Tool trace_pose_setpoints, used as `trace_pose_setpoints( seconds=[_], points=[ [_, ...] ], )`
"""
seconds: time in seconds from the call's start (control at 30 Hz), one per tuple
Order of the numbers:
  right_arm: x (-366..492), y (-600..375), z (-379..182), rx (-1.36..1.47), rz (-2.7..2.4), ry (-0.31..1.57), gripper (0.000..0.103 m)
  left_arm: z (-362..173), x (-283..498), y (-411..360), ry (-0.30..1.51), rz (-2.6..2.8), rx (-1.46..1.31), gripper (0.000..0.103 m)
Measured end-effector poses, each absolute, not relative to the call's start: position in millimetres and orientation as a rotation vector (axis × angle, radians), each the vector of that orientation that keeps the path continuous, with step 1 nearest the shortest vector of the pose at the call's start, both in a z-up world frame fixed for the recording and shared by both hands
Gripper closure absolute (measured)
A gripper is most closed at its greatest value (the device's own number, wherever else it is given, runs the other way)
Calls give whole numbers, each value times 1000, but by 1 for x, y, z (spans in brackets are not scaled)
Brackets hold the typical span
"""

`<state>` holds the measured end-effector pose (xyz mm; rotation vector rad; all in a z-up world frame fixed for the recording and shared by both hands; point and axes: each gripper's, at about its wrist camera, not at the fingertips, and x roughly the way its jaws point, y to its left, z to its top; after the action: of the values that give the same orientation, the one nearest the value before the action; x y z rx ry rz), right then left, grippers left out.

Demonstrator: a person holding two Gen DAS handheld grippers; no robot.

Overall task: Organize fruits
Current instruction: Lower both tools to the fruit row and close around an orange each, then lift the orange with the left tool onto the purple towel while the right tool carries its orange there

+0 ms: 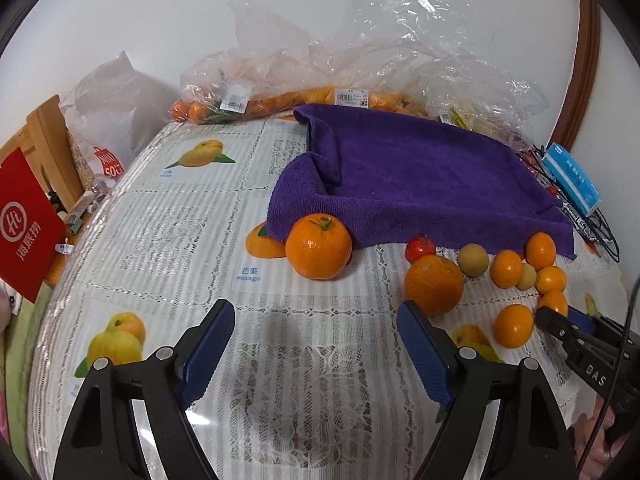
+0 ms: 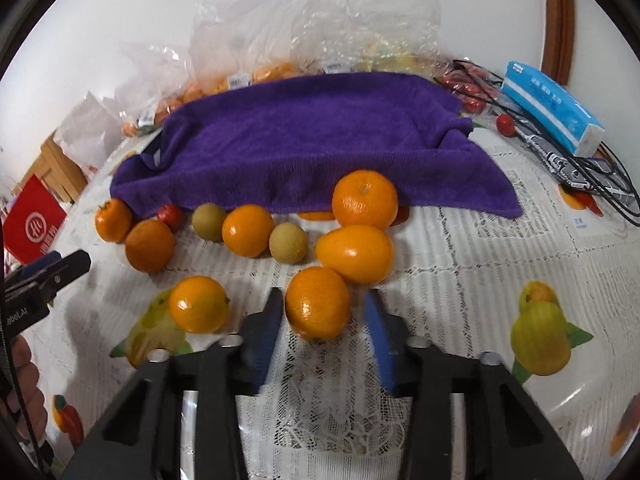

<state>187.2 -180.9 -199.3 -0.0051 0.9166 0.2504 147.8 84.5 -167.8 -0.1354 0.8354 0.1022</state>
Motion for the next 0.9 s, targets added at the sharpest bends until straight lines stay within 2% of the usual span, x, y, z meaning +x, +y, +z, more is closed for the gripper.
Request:
trace_pose_setpoints(
  seconds=[0.53, 0.6, 0.7, 0.9],
  points=[
    [170, -211, -203, -82, 257, 860, 71, -179, 194, 93, 808, 152, -136, 31],
    [170, -209, -203, -95, 255, 860, 71, -184, 196, 94, 817, 140, -156, 38],
    [170, -207, -204, -97, 279, 861, 71, -189, 199, 97, 846, 99, -198, 60],
    [172, -213, -204, -57, 308, 862, 71, -189, 194, 105, 818, 53, -273, 62]
  ],
)
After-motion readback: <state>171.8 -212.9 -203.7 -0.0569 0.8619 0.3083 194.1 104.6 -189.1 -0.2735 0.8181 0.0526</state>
